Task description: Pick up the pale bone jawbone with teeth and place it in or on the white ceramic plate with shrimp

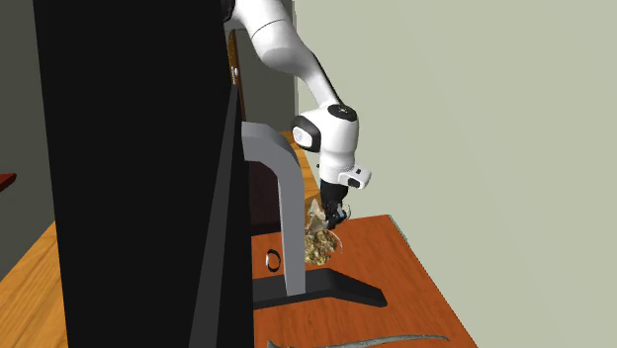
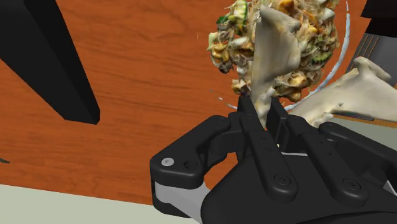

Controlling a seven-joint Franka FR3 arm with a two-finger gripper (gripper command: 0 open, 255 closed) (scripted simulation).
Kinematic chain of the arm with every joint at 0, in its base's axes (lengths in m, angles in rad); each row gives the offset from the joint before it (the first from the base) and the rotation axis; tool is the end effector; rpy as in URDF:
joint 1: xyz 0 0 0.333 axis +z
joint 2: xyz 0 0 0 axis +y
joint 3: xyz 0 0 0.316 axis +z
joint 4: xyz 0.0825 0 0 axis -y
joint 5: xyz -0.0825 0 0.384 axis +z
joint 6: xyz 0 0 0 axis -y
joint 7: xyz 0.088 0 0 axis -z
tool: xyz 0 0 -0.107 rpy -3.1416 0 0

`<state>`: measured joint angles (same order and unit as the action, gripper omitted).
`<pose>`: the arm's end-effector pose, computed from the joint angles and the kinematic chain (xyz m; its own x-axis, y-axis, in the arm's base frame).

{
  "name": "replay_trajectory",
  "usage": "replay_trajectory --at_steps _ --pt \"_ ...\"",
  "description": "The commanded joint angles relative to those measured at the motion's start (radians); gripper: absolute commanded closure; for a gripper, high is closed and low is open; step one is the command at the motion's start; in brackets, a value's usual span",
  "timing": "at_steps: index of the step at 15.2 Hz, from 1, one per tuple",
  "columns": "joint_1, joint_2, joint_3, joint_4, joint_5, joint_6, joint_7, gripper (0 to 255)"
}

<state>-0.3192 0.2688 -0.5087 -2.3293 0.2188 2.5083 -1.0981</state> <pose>0.3429 -0.3834 0.2330 0.9943 0.1026 -0.0282 0.1016 -0.9942 -0.0354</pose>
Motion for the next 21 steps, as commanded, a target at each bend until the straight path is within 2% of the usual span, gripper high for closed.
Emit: replay_trajectory --at_steps 1,4,14,21 --pt "-0.004 -0.049 -0.023 -0.079 -0.025 0.036 -0.015 255" --pt "-0.01 -0.111 -0.055 -0.171 -0.066 0.076 -0.026 255" --pt "-0.078 0.053 0.047 -0.153 0.117 0.197 -0.157 255" --pt "-0.079 0.053 0.048 -0.153 0.117 0.197 -0.156 255"
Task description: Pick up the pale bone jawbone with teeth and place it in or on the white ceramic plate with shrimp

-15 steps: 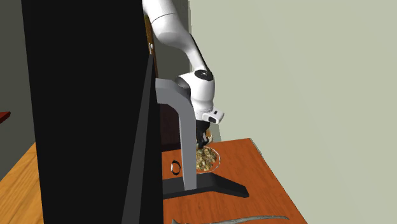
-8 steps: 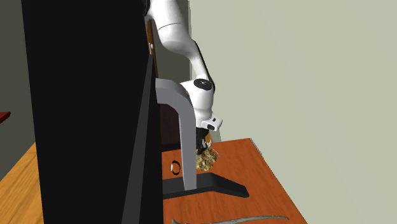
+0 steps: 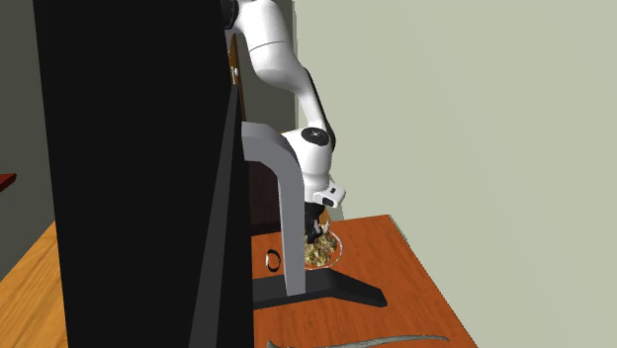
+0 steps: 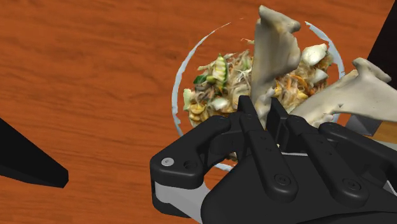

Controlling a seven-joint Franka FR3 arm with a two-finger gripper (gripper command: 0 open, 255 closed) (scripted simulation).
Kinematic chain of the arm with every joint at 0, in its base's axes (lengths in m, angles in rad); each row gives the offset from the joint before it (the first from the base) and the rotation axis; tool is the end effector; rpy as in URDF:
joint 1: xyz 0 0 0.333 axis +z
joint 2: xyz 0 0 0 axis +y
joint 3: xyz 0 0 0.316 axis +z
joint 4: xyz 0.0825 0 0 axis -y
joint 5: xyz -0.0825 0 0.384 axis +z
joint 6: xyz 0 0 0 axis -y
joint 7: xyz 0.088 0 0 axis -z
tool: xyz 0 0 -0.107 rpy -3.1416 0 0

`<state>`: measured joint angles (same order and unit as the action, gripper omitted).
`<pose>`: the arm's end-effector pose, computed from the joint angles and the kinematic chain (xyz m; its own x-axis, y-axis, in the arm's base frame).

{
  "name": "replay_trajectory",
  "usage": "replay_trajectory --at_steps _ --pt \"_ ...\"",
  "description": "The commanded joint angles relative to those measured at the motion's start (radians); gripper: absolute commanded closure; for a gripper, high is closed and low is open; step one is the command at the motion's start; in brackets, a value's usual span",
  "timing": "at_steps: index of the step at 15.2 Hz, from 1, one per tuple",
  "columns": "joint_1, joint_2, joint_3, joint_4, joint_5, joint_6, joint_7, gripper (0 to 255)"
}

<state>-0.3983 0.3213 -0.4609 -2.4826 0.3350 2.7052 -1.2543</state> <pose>0.2847 -0.3676 0.1738 0.9942 0.1040 -0.0276 0.1030 -0.9940 -0.0357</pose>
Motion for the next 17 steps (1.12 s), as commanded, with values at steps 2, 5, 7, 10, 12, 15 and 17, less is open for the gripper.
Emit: replay_trajectory --at_steps 2,5,7,10,12,15,17 --pt "0.0 0.0 0.0 0.0 0.0 0.0 0.0 0" --pt "0.0 0.0 0.0 0.0 0.0 0.0 0.0 0" --pt "0.0 0.0 0.0 0.0 0.0 0.0 0.0 0" --pt "0.061 -0.112 -0.085 -0.01 -0.124 -0.088 0.089 0" --pt "0.071 -0.142 -0.101 -0.01 -0.158 -0.112 0.113 0" --pt "0.07 -0.142 -0.1 -0.01 -0.158 -0.112 0.113 0" --pt "0.07 -0.142 -0.1 -0.01 -0.158 -0.112 0.113 0"
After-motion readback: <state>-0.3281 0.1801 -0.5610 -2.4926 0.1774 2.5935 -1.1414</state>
